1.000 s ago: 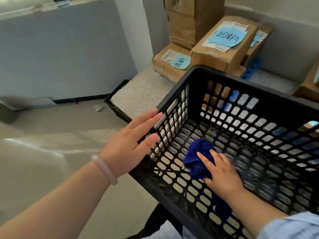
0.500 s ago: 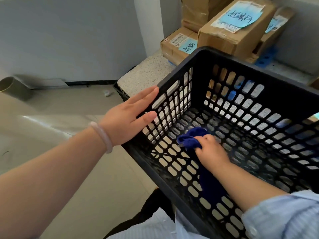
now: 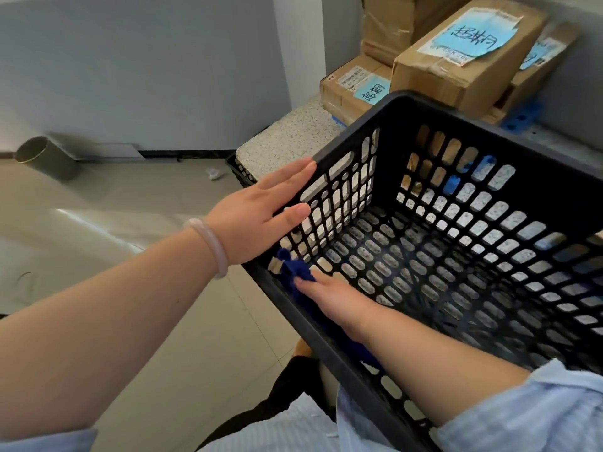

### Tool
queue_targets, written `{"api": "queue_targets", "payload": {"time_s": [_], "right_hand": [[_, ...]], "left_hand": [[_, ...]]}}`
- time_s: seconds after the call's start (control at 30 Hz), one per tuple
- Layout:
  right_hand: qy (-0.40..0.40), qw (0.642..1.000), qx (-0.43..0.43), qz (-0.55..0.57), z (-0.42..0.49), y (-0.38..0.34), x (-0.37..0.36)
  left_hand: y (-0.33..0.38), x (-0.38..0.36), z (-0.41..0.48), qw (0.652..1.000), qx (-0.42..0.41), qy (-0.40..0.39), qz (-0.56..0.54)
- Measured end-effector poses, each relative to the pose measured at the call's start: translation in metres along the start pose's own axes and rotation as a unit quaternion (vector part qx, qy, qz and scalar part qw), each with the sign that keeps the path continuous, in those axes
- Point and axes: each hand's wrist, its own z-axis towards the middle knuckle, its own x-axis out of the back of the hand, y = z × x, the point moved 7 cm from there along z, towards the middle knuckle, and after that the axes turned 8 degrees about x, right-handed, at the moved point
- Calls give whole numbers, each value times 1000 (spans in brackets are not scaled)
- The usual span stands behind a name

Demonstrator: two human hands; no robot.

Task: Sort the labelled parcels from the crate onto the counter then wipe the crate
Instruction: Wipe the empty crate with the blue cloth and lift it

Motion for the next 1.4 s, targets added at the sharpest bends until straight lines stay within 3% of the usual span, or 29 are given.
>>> {"api": "queue_targets", "payload": {"time_s": [0.17,0.27,0.37,0.43,0.53,0.63,0.7,0.77,0.83,1.07,1.2,1.4], "right_hand": [[-5,992,68,105,-23,-46,-1],[-37,983,126,128,-39,-71,-7],[16,978,210,-1,-35,-66,-5],[31,972,218,-86,-27,-48,-4],[36,961,117,-247,-15,-8,10],[9,907,21,-420,-9,27,19],[7,927,0,-376,-10,31,20],[16,969,-3,-247,-17,24,21],[25,988,-3,-149,-32,10,23],[-3,990,141,29,-96,-73,10],[10,979,187,-82,-108,-71,9],[3,939,19,-343,-67,28,30]], "left_hand": [[0,1,0,1000,-6,0,-24],[-5,1,1,995,3,-3,-99],[-9,-2,2,990,0,-5,-141],[-10,-3,2,990,0,-5,-138],[-9,-2,2,993,0,-2,-120],[-6,-1,0,995,5,-6,-103],[-4,0,0,996,7,-3,-93],[-2,1,-1,996,9,-2,-87],[1,2,-1,997,10,-2,-79],[3,2,-2,996,19,0,-86],[-1,1,-1,996,24,-3,-83],[-2,0,-2,995,32,1,-92]]}}
